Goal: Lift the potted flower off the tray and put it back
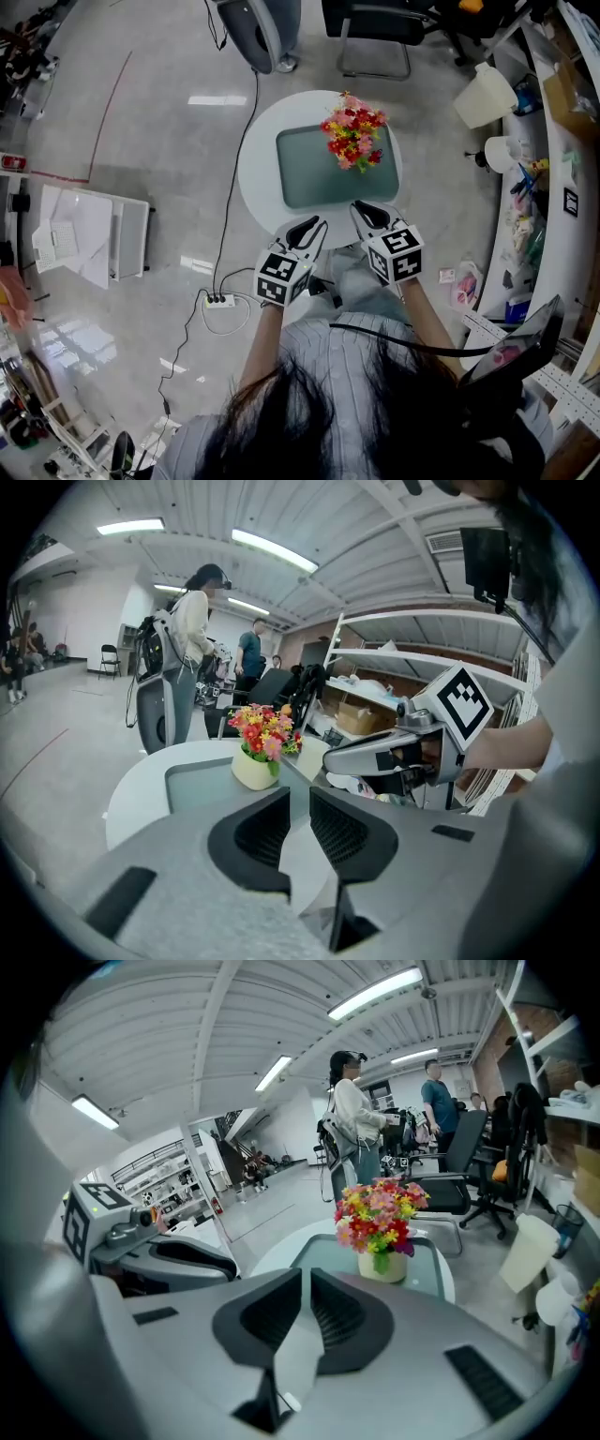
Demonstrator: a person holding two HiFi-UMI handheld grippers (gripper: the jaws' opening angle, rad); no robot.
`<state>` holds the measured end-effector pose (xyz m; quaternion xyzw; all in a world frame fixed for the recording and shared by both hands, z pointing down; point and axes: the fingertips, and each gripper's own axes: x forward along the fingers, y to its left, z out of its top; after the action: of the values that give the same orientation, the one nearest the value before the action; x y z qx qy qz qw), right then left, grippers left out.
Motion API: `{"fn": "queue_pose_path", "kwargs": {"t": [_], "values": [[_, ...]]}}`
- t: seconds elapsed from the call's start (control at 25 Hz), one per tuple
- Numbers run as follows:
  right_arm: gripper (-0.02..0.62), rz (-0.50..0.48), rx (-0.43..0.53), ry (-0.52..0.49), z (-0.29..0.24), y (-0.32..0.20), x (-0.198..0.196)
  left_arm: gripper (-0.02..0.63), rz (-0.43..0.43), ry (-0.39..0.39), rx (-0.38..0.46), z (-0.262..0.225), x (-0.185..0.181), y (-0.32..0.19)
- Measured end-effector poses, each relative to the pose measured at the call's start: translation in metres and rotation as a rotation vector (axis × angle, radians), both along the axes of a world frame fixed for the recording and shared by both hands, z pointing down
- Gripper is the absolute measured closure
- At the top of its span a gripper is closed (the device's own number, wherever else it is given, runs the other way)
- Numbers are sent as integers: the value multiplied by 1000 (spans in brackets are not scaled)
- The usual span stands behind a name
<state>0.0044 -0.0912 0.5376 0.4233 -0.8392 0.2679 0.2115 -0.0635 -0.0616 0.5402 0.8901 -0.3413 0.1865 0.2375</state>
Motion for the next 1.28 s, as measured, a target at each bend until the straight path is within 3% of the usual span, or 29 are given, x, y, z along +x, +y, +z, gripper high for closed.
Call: {"fn": "queue_pose_path", "kwargs": {"t": [0.28,0.52,0.88,1.28], "values": [[548,-17,-11,42,20,-27,24,541,25,-25,-13,15,11,-34],[548,-38,-6,67,35,-52,43,541,66,-91,-1,32,17,-60],[548,-161,5,151,69,-79,67,541,134,-141,8,60,29,-100],[546,-248,-43,202,106,-101,77,541,210,-249,-14,105,20,-133]]}}
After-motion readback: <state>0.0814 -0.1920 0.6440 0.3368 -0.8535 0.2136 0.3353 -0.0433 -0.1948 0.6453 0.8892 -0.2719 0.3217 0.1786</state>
